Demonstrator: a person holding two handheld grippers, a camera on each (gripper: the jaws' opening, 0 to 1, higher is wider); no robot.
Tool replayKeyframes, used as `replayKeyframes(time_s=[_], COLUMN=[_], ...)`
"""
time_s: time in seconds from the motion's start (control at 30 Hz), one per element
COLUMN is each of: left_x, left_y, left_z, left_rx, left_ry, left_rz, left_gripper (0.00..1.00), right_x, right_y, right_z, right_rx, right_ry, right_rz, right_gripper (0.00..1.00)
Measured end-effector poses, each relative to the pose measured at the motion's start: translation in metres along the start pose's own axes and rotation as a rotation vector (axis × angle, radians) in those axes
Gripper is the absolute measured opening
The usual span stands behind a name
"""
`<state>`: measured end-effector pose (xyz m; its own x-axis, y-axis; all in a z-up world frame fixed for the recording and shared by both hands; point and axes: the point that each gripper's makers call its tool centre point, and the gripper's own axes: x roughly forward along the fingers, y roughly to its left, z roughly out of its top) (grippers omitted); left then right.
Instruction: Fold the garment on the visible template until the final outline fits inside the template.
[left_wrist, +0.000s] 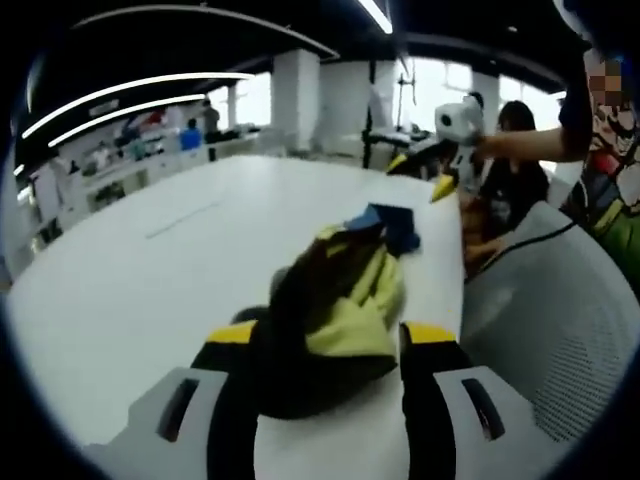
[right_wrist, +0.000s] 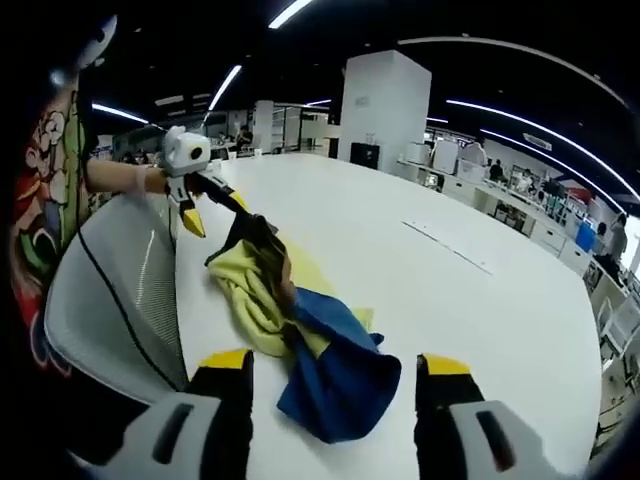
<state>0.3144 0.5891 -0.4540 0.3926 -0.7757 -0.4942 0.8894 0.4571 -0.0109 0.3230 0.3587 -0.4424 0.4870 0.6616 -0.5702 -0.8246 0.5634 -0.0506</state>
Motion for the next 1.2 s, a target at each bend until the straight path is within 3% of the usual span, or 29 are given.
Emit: replayKeyframes(time_s=[0.07, 0.13, 0.27, 0.33, 0.4, 0.6, 0.67, 0.83, 1.2], left_x=[0.001, 0.002, 0.004, 0.006, 0.008, 0.009, 0.009, 0.008, 0.01], left_y=[0.0, 0.004, 0.016, 0.021, 0.024, 0.034, 0.039, 0.039, 0.037], left_z=[0.0, 0.0, -0.002, -0.008, -0.008, -0.009, -0.008, -0.007, -0.028], left_rx=[0.011, 0.023, -0.009, 0.003, 0.006, 0.021, 0.027, 0.01, -0.012], left_ry=[0.004, 0.01, 0.001, 0.04, 0.036, 0.051, 0.058, 0.061, 0.115], left_rz=[-0.001, 0.004, 0.037, 0.053, 0.07, 0.119, 0.138, 0.127, 0.121], left_gripper=[0.48, 0.45, 0.35, 0.28, 0.23, 0.2, 0.19, 0.15, 0.12], right_x=[0.011, 0.021, 0.031, 0.035, 0.037, 0.037, 0.037, 0.041, 0.054], right_y=[0.002, 0.0, -0.005, -0.012, -0.011, -0.02, -0.02, -0.023, -0.018], right_z=[0.001, 0.009, 0.007, 0.003, 0.0, -0.007, -0.011, -0.017, -0.019], right_rx=[-0.019, -0.09, -0.157, -0.221, -0.246, -0.313, -0.329, -0.349, -0.455], right_ry=[0.026, -0.007, 0.033, 0.07, 0.084, 0.12, 0.139, 0.165, 0.186], right_rz=[0.028, 0.025, 0.029, 0.009, 0.023, -0.005, 0.001, 0.004, 0.012], right_gripper=[0.52, 0.57, 0.51, 0.51, 0.45, 0.39, 0.32, 0.25, 0.09])
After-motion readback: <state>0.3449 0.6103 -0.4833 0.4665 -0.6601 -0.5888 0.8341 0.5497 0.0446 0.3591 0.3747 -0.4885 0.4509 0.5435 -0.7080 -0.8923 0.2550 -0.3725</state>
